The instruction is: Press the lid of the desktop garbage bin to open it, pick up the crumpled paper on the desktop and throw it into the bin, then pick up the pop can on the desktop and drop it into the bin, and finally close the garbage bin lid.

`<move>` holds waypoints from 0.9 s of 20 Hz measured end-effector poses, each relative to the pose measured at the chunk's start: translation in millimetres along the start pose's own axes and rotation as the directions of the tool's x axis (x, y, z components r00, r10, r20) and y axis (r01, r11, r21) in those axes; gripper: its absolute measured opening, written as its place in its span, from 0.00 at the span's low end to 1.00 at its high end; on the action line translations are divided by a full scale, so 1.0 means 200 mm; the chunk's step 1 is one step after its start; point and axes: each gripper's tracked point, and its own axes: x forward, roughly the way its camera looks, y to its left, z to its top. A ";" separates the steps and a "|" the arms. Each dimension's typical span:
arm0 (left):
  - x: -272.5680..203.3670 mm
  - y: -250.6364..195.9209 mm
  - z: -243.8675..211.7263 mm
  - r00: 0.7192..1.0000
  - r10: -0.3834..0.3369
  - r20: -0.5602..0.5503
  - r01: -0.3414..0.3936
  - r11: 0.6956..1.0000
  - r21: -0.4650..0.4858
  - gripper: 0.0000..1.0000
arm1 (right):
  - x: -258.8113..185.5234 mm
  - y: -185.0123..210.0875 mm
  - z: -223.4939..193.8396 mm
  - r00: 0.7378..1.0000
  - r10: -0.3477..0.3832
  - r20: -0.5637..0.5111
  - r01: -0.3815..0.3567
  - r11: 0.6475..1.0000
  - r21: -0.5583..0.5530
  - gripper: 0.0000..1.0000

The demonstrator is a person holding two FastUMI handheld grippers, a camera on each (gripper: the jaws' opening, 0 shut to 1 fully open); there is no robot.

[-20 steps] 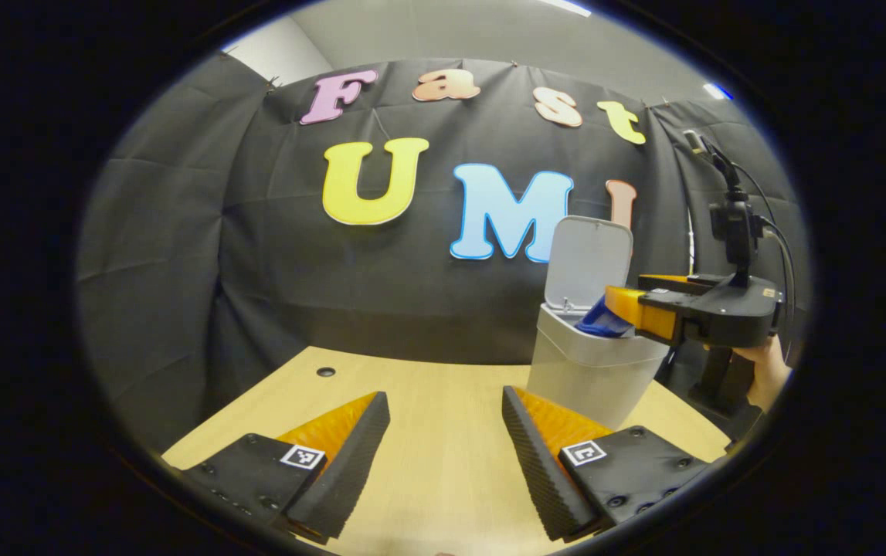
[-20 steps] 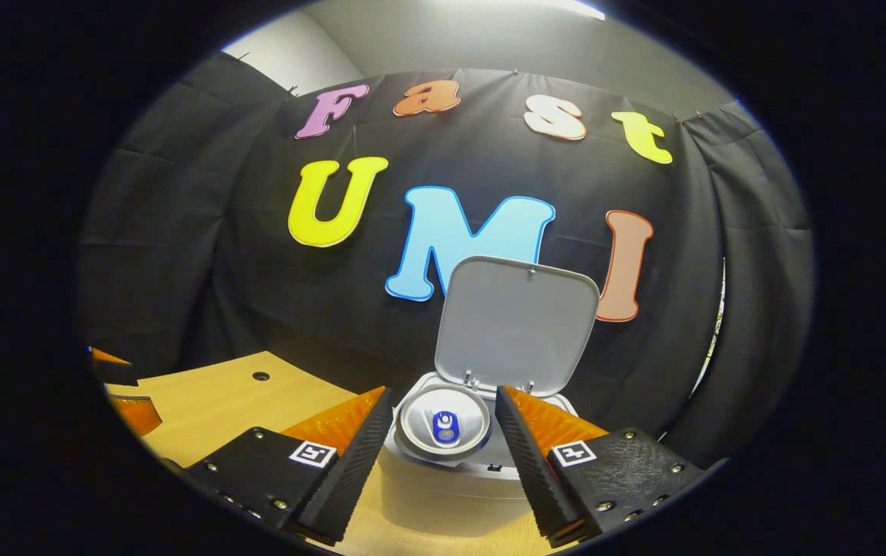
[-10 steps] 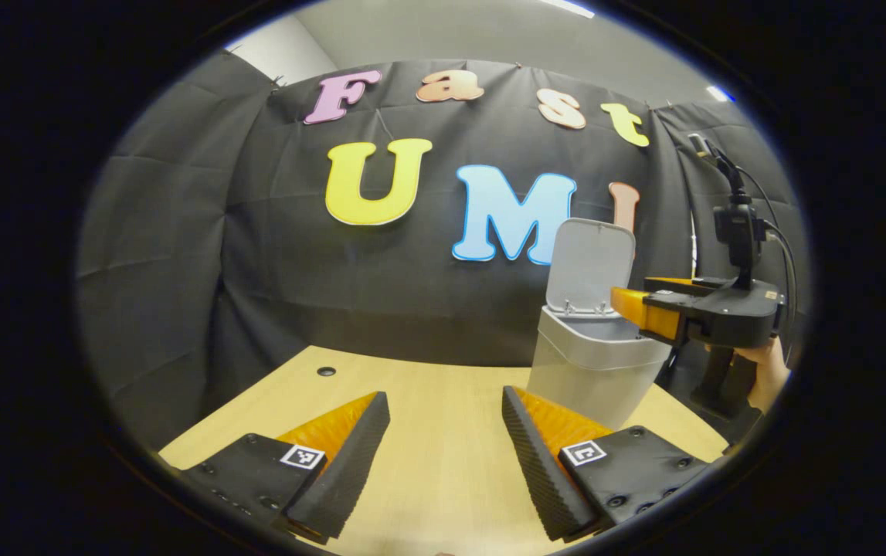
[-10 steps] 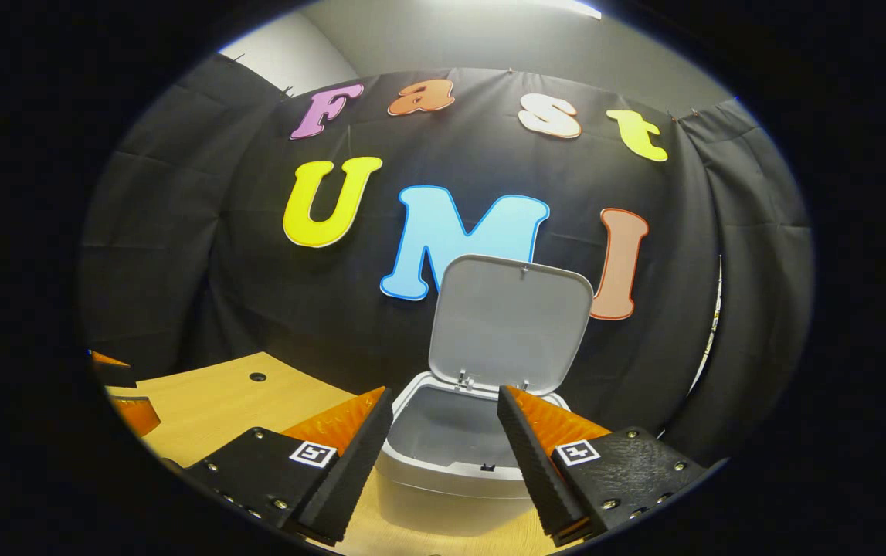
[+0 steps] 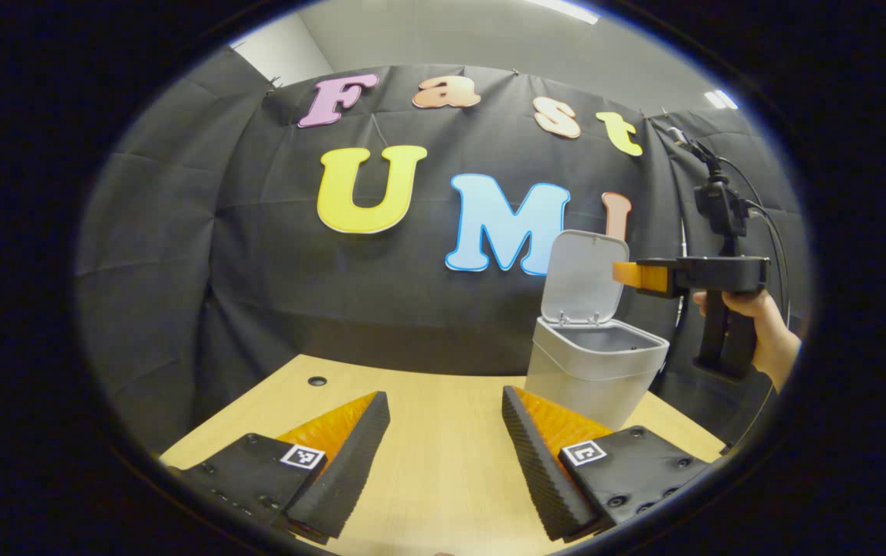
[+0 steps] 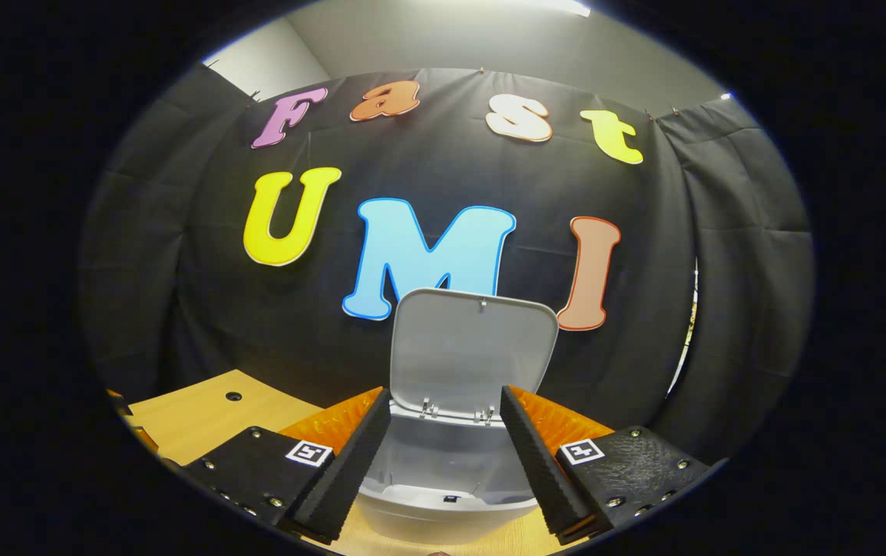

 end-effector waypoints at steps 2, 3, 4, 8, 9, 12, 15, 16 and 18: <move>0.03 0.03 -0.01 1.000 -0.011 -0.007 0.012 1.000 0.010 0.96 | 0.05 -0.03 0.05 1.000 -0.031 0.003 0.031 0.999 0.008 0.92; 0.04 0.05 0.00 1.000 -0.020 -0.007 0.020 1.000 0.011 0.96 | 0.07 -0.04 0.08 0.999 -0.048 0.004 0.048 0.999 0.007 0.92; 0.04 0.06 0.01 1.000 -0.029 -0.002 0.029 0.999 0.014 0.96 | 0.10 -0.06 0.10 0.998 -0.063 0.001 0.063 0.998 0.007 0.92; 0.09 0.12 0.03 0.998 -0.062 0.012 0.061 0.998 0.026 0.96 | 0.23 -0.10 0.18 0.994 -0.106 -0.009 0.106 0.994 0.028 0.92; 0.11 0.13 0.03 0.998 -0.062 0.010 0.062 0.998 0.024 0.96 | 0.25 -0.10 0.20 0.994 -0.111 -0.006 0.111 0.993 0.039 0.92; 0.09 0.20 0.01 0.998 -0.056 0.008 0.056 0.998 0.006 0.96 | 0.37 -0.12 0.31 0.993 -0.116 0.004 0.116 0.990 0.081 0.92; 0.11 0.22 0.01 0.999 -0.032 0.012 0.032 0.999 0.014 0.95 | 0.46 -0.13 0.39 0.993 -0.114 0.021 0.111 0.987 0.118 0.92; 0.11 0.22 0.02 0.999 -0.029 0.017 0.029 1.000 0.010 0.95 | 0.49 -0.14 0.40 0.993 -0.118 0.026 0.114 0.986 0.118 0.92; 0.17 0.15 0.04 0.999 -0.035 0.017 0.035 0.999 -0.003 0.96 | 0.54 -0.15 0.43 0.991 -0.127 0.035 0.122 0.986 0.110 0.92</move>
